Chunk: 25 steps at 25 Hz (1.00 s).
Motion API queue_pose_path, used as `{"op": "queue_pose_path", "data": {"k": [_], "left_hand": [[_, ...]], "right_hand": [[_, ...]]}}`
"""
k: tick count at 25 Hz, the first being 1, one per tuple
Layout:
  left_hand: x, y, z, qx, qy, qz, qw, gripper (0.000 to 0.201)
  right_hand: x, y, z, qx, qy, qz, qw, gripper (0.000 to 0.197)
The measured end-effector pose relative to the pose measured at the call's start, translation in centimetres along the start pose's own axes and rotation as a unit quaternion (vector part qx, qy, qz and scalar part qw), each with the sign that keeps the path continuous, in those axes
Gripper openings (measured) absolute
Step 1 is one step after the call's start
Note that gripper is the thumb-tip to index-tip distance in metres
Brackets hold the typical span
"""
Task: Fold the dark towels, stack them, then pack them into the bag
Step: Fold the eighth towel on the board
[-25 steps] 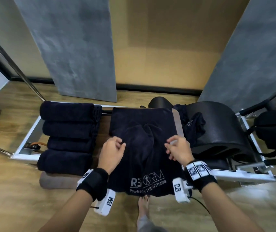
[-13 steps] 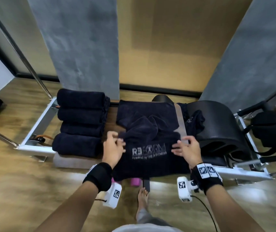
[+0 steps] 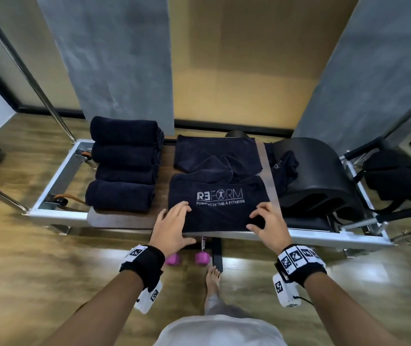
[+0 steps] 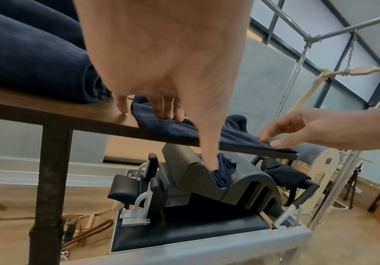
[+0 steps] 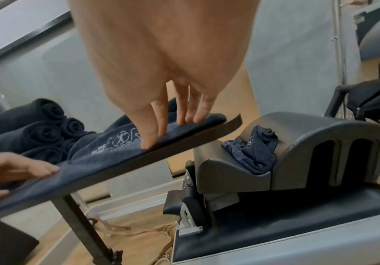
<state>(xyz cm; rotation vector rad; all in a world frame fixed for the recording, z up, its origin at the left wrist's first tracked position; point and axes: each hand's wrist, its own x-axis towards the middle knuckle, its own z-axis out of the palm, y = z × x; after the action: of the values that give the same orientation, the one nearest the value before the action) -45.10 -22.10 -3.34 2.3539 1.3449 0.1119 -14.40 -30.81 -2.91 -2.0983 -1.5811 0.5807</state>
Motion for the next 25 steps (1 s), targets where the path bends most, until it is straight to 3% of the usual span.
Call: {"op": "queue_pose_path", "data": {"k": [3, 6, 7, 11, 16, 21, 25], "left_hand": [[-0.5, -0.5, -0.4, -0.02, 0.013, 0.012, 1.0, 0.048], [-0.8, -0.8, -1.2, -0.072, 0.022, 0.025, 0.997, 0.012], [-0.7, -0.9, -1.5, -0.088, 0.042, 0.026, 0.995, 0.009], [-0.2, -0.7, -3.3, -0.168, 0.162, 0.032, 0.972, 0.011], [4.0, -0.3, -5.7, -0.296, 0.262, -0.011, 0.918, 0.017], [10.4, 0.0, -7.9, -0.339, 0.304, -0.05, 0.889, 0.003], [16.9, 0.2, -9.0, -0.341, 0.352, -0.128, 0.862, 0.002]], "right_hand": [[-1.1, 0.5, 0.1, -0.03, -0.031, -0.023, 0.999, 0.038], [-1.6, 1.2, 0.0, -0.053, -0.03, -0.033, 0.998, 0.033], [-1.6, 1.4, -0.1, -0.049, -0.025, -0.037, 0.998, 0.029], [-1.4, 1.5, -0.7, -0.011, 0.008, -0.074, 0.997, 0.022], [1.4, 1.1, -4.0, 0.05, 0.081, -0.05, 0.994, 0.028], [9.2, -0.1, -8.3, 0.163, 0.184, -0.023, 0.969, 0.019], [17.7, -0.6, -10.5, 0.155, 0.196, -0.03, 0.968, 0.01]]}}
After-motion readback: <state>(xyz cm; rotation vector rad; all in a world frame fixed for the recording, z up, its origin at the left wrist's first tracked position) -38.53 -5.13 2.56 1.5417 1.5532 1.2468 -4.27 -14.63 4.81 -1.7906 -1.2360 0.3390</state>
